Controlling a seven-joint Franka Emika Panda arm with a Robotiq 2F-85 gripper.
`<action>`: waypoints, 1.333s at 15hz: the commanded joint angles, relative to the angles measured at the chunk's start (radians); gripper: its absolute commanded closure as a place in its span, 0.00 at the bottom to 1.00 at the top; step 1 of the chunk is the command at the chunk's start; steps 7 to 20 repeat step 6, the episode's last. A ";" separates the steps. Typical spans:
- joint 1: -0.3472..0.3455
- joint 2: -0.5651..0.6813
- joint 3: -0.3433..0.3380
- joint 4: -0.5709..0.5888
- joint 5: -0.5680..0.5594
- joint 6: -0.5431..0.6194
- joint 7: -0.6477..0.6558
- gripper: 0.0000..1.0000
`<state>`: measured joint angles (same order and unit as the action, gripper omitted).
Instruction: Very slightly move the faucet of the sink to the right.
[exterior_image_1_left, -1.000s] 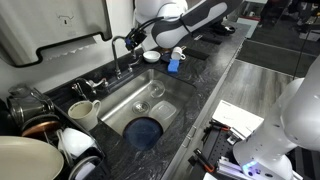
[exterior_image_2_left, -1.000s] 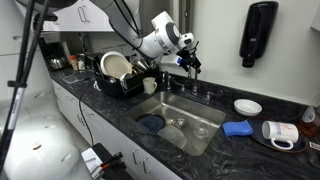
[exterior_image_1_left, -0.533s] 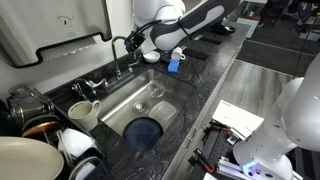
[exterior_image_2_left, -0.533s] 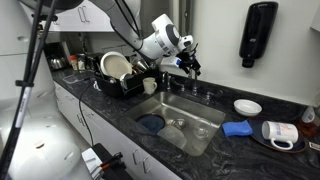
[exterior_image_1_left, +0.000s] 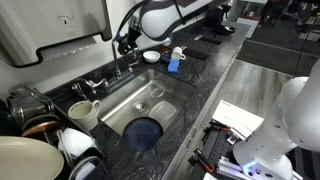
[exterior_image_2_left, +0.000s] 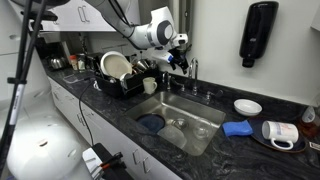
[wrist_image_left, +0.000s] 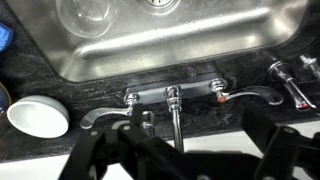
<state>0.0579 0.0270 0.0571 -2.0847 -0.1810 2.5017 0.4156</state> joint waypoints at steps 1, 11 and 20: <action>0.013 -0.076 0.012 -0.011 0.136 -0.148 -0.090 0.00; 0.020 -0.112 0.025 0.035 0.115 -0.399 -0.064 0.00; 0.020 -0.112 0.025 0.035 0.115 -0.399 -0.064 0.00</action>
